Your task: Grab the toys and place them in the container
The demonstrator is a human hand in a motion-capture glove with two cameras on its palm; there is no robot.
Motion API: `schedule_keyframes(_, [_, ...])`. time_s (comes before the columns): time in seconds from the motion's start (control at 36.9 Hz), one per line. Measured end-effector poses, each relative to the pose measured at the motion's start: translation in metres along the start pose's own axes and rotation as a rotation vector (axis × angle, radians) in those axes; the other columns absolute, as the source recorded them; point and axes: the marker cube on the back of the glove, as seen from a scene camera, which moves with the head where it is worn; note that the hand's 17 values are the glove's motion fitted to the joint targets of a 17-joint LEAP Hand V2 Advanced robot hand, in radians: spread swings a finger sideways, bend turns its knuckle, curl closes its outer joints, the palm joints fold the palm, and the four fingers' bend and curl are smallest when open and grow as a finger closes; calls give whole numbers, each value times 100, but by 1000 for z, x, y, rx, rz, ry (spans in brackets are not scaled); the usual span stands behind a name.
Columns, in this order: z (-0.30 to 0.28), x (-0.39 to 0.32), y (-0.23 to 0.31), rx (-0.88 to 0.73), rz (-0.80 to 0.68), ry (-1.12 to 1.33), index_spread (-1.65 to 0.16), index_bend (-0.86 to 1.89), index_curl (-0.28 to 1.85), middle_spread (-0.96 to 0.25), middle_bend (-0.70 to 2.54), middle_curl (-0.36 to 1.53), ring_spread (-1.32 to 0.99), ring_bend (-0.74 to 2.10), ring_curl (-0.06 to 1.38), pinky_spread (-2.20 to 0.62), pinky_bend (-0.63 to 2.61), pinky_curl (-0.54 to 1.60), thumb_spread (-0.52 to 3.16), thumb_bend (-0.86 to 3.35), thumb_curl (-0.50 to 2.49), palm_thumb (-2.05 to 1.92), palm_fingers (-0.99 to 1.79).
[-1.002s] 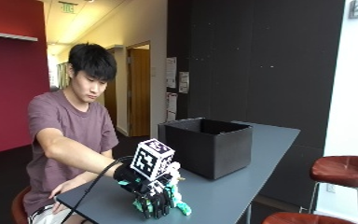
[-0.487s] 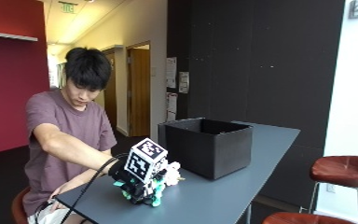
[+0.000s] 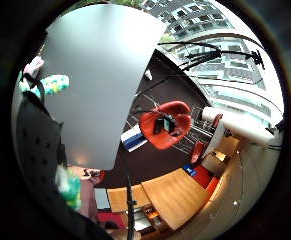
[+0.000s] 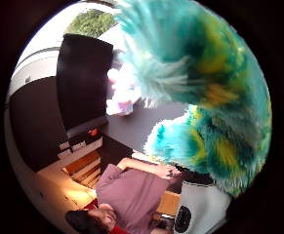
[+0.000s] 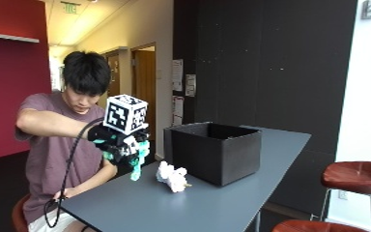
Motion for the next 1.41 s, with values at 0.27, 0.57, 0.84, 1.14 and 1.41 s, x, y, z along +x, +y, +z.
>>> schedule_keyframes(0.27, [-91, -9, 18, 133, -3, -19, -24, 110, 68, -23, 118, 80, -35, 135, 60, -38, 99, 50, 59, 17, 74, 60, 112])
schedule_keyframes(0.57, [-182, -79, 9, 270, -32, -14, -22, 111, 75, -22, 121, 83, -34, 138, 62, -38, 103, 52, 49, 17, 83, 59, 109])
schedule_keyframes(0.84, [-219, -236, -28, 327, -197, -53, -22, 110, 79, -21, 121, 84, -34, 139, 63, -38, 104, 54, 44, 17, 91, 58, 108])
schedule_keyframes(1.14, [-179, -379, -63, 304, -562, 110, -22, 105, 84, -21, 119, 85, -34, 138, 64, -39, 105, 55, 41, 16, 98, 57, 105])
schedule_keyframes(1.41, [-145, -447, -87, 130, -348, 120, -23, 72, 85, -26, 97, 83, -34, 139, 64, -39, 125, 59, 57, 9, 97, 53, 68])
